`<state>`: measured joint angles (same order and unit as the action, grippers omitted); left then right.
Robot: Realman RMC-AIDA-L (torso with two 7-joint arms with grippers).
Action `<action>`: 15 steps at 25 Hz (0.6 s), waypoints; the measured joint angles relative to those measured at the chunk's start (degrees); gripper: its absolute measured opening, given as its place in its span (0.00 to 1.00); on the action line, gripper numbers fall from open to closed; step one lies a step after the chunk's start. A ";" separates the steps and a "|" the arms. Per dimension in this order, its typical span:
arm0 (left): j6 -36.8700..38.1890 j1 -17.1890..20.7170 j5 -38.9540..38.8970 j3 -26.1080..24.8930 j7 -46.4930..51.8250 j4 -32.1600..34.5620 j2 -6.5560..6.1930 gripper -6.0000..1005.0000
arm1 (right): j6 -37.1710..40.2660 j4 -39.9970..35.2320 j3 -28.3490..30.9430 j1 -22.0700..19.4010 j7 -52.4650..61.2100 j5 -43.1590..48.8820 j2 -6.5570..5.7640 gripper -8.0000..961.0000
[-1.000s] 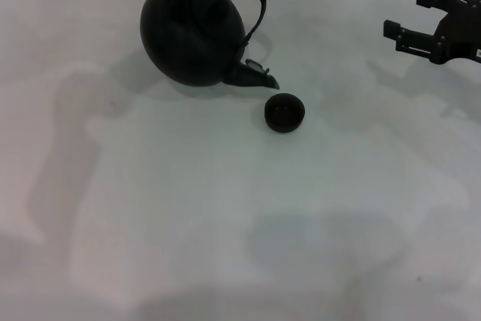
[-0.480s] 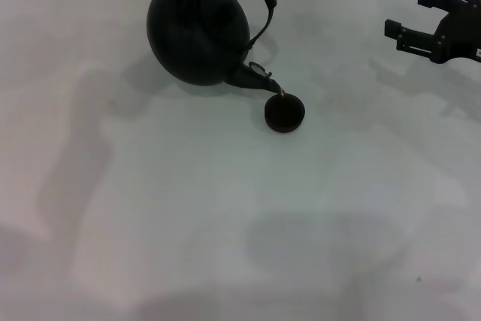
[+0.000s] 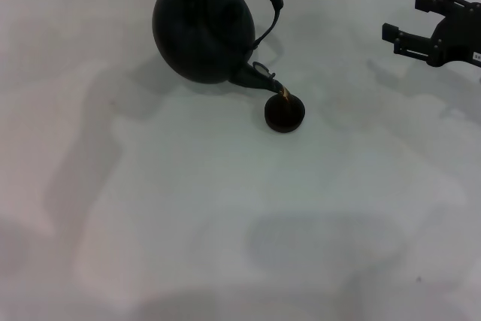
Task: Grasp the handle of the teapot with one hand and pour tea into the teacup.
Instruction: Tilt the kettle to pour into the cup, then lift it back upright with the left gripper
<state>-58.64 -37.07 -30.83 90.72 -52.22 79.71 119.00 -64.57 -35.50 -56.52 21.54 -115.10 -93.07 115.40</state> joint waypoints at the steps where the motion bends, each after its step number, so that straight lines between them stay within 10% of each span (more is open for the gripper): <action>1: 0.05 -0.02 0.03 -0.04 0.05 0.01 0.00 0.14 | 0.02 0.00 0.00 0.00 -0.01 0.00 0.00 0.88; 15: 1.25 2.17 -3.67 0.45 1.14 1.87 0.00 0.14 | 1.67 -0.01 0.00 0.16 -0.04 0.00 -0.08 0.88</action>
<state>-57.39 -34.89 -34.50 91.17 -51.08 81.58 119.00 -62.90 -35.51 -56.51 21.70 -115.14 -93.07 115.31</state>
